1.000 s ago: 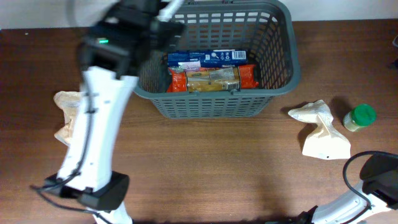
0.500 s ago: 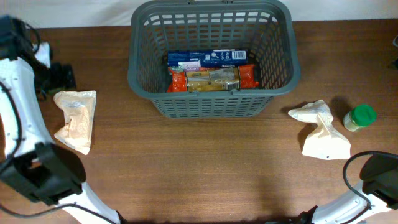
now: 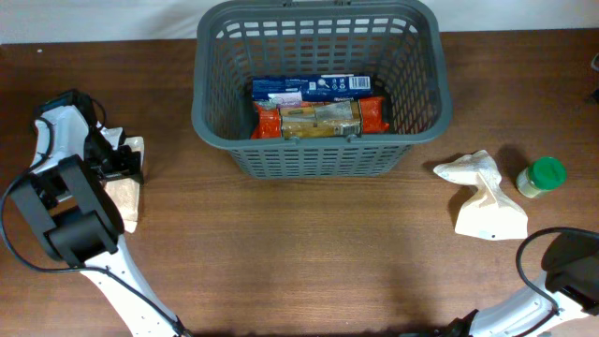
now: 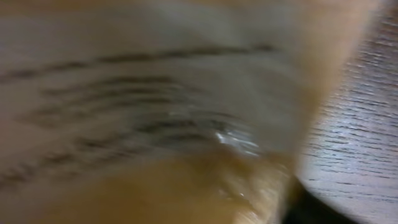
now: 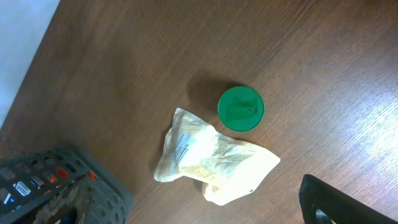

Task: Pack container
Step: 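Grasp the clear plastic bag on the left with the left gripper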

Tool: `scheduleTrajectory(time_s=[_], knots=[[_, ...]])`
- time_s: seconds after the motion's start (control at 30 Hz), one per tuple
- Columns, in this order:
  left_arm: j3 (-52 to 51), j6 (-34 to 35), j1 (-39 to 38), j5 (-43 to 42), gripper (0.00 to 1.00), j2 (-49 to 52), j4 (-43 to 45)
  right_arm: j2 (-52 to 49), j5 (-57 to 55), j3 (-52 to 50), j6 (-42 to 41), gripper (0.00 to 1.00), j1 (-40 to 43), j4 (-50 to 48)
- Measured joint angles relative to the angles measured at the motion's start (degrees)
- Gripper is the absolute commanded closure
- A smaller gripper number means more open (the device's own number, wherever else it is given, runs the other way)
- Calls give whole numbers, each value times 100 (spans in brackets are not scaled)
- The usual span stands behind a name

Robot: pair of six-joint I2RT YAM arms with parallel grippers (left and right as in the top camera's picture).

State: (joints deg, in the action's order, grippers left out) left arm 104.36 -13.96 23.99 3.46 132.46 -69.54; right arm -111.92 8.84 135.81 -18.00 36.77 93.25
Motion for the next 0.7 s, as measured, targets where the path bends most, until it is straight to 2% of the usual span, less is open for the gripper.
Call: scheduleTrajectory(time_s=[0.13,0.27,0.4,0.53,0.63,0.7], knots=[[96,-11,22,-109,98,11,-94,0,0,0,0,1,0,0],[555,-20,15,-164,98,72,-612,0,0,0,0,1,0,0],[1875,-20,-9,-184,98,118,-1279,2,-2,0,0,1,0,-2],[4030,-20,-234,-275,98,-177,-1714,0,0,0,0,1,0,-2],[5252,-210,-715,-310,98,-581,-1729,0,0,0,0,1,0,0],[5713,-503,-1099,-310,98,-782,-1690,0,0,0,0,1,0,0]])
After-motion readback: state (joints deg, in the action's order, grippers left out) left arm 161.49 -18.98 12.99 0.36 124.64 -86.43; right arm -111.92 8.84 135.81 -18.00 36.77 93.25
